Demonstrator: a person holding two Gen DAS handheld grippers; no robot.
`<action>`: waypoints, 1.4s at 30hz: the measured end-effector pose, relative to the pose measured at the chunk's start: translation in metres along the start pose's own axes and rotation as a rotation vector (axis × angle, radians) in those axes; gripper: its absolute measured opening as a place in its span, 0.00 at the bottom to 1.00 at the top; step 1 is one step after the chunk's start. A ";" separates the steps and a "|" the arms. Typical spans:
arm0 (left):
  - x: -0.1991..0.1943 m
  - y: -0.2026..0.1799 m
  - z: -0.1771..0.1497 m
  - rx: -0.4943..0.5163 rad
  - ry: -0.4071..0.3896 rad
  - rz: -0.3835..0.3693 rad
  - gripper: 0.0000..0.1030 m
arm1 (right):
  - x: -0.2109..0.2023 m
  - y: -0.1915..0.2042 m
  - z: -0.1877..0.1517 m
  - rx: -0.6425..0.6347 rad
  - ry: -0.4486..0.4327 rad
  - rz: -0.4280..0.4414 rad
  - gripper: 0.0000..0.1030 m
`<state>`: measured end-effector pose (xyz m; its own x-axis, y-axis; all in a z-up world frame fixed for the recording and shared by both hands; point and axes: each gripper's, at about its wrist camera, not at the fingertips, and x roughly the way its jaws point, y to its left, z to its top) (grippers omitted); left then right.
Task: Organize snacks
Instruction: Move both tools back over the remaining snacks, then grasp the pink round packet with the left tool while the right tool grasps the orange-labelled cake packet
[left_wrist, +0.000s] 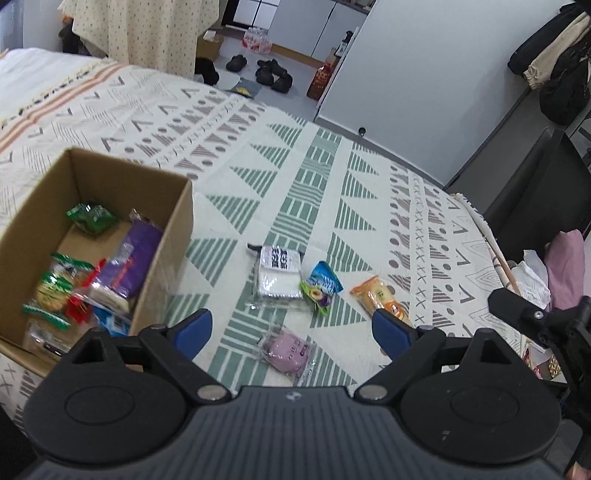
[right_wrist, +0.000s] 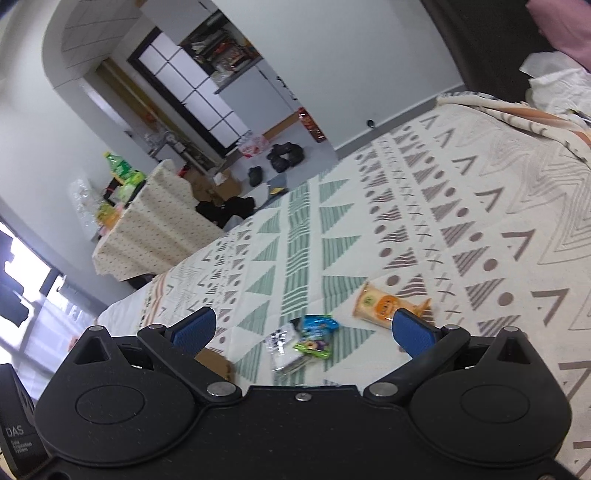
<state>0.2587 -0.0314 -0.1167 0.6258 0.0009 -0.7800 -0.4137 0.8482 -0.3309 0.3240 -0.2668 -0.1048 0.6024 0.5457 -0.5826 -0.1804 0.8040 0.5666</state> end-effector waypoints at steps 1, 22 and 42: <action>0.004 0.000 -0.002 -0.004 0.007 -0.001 0.90 | 0.003 -0.002 0.000 -0.001 0.004 -0.008 1.00; 0.099 0.018 -0.024 -0.095 0.192 -0.050 0.68 | 0.065 -0.034 -0.002 0.021 0.112 -0.165 0.97; 0.118 0.022 -0.003 -0.081 0.206 -0.034 0.33 | 0.123 -0.036 0.009 -0.065 0.075 -0.185 0.95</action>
<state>0.3222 -0.0143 -0.2174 0.4952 -0.1426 -0.8570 -0.4518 0.8003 -0.3942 0.4117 -0.2306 -0.1922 0.5710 0.4010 -0.7163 -0.1231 0.9045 0.4082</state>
